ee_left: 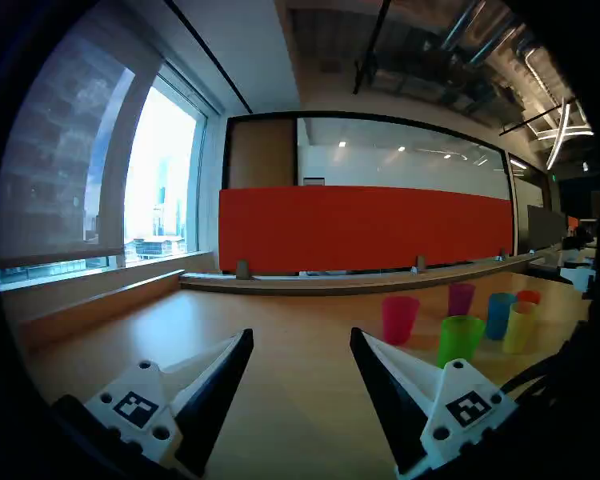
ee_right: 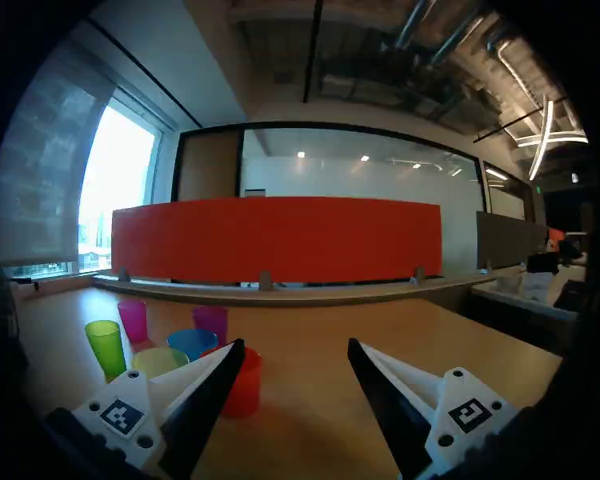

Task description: Pour water

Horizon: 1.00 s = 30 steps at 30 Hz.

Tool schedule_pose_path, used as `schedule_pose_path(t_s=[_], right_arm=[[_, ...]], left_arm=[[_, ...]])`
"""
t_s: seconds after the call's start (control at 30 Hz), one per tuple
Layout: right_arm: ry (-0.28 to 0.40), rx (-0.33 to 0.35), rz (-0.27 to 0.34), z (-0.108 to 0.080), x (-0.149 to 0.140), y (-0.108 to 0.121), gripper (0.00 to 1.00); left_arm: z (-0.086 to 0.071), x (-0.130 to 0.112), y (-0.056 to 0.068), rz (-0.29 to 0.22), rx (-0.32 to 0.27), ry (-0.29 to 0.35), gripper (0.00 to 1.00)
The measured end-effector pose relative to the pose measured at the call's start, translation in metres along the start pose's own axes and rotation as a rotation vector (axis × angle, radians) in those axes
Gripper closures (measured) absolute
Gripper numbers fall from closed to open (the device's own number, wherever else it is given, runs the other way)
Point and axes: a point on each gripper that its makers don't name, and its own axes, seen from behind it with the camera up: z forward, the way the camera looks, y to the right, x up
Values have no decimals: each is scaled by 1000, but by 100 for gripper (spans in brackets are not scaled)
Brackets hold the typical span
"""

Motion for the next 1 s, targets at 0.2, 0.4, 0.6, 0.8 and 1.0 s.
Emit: schedule_pose_path(t_s=[0.2, 0.4, 0.6, 0.8, 1.0], right_arm=[[0, 0, 0, 0, 0, 0, 0], [2, 2, -2, 0, 2, -1, 0], [-15, 23, -26, -1, 0, -5, 0], [-21, 34, -83, 1, 18, -9, 0], [-4, 60, -97, 7, 48, -16, 0]], left_arm=[[0, 0, 0, 0, 1, 1, 10], [-2, 1, -1, 1, 4, -4, 10], [3, 5, 6, 17, -32, -23, 10], [11, 31, 18, 25, -78, -4, 11], [24, 50, 34, 4, -135, -12, 10]])
